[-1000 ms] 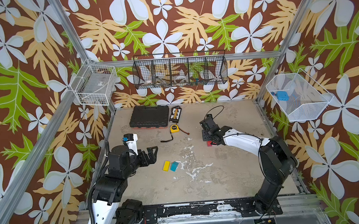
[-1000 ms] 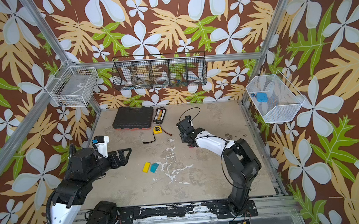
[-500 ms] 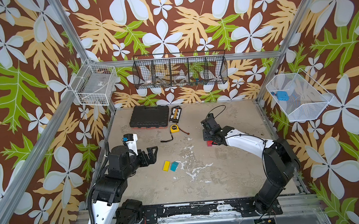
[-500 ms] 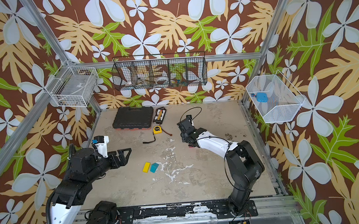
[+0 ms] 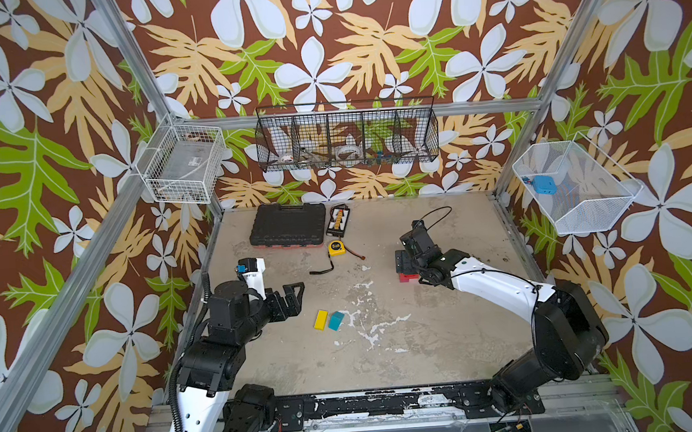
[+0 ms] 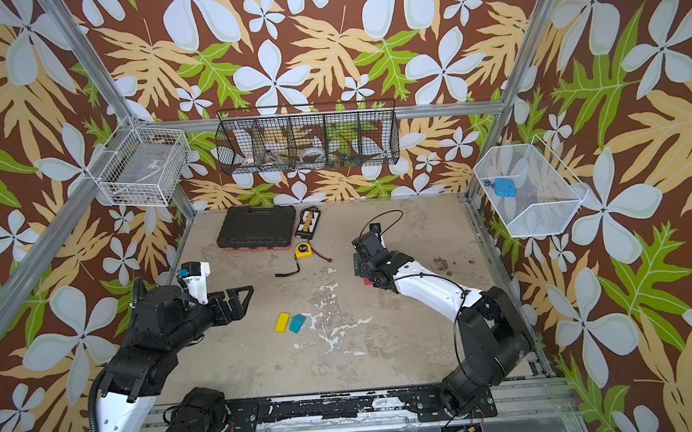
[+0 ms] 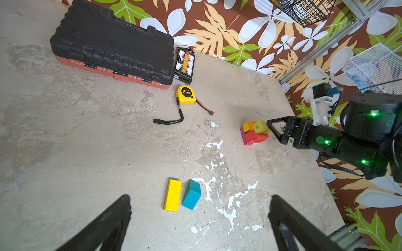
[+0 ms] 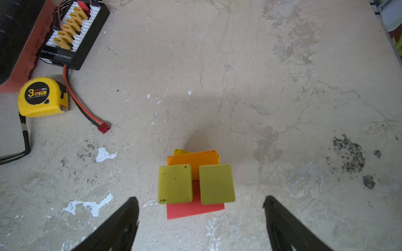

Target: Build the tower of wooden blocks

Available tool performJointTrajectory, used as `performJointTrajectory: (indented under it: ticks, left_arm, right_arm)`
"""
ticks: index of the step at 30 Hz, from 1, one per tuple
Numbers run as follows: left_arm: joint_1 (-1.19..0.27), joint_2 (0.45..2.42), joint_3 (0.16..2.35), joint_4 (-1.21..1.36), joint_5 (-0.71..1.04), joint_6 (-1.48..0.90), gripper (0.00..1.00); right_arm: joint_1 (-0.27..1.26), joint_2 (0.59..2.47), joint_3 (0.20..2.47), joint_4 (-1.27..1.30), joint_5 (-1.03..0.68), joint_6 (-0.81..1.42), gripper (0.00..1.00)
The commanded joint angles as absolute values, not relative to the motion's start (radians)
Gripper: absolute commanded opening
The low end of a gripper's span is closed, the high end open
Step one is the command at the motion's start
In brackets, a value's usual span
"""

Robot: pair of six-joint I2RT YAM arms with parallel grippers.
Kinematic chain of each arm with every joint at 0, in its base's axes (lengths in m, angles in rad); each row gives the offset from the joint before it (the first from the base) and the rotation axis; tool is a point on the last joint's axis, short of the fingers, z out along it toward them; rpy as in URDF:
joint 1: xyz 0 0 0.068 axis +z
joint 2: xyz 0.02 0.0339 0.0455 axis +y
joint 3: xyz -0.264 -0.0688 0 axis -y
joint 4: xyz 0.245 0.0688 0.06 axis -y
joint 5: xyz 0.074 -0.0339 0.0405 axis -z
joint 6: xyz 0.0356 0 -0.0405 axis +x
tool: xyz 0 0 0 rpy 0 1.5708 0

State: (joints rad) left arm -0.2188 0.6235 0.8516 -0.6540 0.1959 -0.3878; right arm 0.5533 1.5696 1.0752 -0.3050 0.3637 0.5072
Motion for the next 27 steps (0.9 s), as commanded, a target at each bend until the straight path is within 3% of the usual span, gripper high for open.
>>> performJointTrajectory:
  ticks: [1, 27]
  left_arm:
    - [-0.219, 0.625, 0.851, -0.647, 0.203, -0.376, 1.00]
    - [-0.218, 0.627, 0.851, -0.646, 0.206, -0.374, 1.00]
  right_arm:
    - [0.544, 1.573, 1.072, -0.276, 0.351, 0.499, 0.91]
    - [0.512, 1.668, 1.079, -0.236, 0.283, 0.485, 0.95]
